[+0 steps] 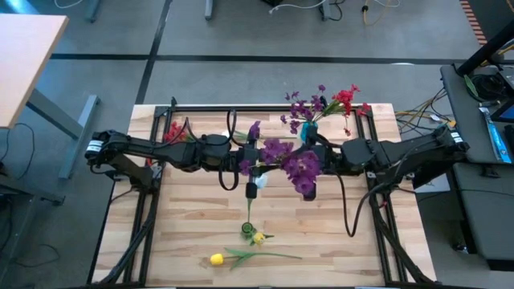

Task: Sort flowers into vase by color
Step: Put the purple flowers into the blue vase

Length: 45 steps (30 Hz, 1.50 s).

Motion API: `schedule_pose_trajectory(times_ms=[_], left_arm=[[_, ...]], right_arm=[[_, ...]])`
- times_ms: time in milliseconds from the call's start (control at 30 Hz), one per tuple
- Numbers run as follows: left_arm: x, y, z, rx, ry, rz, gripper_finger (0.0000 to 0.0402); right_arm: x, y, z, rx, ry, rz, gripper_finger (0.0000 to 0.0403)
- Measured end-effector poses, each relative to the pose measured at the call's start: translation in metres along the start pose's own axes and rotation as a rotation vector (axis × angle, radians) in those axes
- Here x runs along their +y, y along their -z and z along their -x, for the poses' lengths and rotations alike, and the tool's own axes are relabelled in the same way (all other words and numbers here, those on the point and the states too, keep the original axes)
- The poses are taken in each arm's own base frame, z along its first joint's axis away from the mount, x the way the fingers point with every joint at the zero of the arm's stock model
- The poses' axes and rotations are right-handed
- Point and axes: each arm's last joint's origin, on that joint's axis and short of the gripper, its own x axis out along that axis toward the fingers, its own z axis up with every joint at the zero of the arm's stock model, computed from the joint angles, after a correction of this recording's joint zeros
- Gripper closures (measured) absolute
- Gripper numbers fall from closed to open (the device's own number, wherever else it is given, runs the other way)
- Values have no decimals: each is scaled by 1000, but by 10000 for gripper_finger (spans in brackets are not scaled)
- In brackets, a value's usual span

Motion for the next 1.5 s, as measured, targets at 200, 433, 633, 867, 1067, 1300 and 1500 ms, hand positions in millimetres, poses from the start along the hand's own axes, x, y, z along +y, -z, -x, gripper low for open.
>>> schedule_pose_trajectory(times_ms=[200, 433, 633, 867, 1067, 1300, 1500], left_arm=[[1, -3, 0, 19, 0, 9, 354], [8, -30, 11, 175, 32, -64, 218], [28, -40, 34, 149, 41, -102, 146], [71, -12, 65, 101, -82, -105, 141], [111, 29, 89, 84, -228, -98, 141], [144, 70, 106, 83, -113, -43, 141], [161, 96, 108, 87, -101, 27, 141]], right_arm=[[-1, -1, 2, 0, 3, 17, 384], [-19, 10, 22, 20, 49, 24, 389], [-47, 49, 57, -36, 154, -36, 389], [-73, 98, 87, -54, 417, -71, 389], [-95, 129, 97, -16, 526, -123, 390], [-112, 141, 101, -25, 429, -233, 390], [-115, 146, 109, -22, 591, -213, 390]])
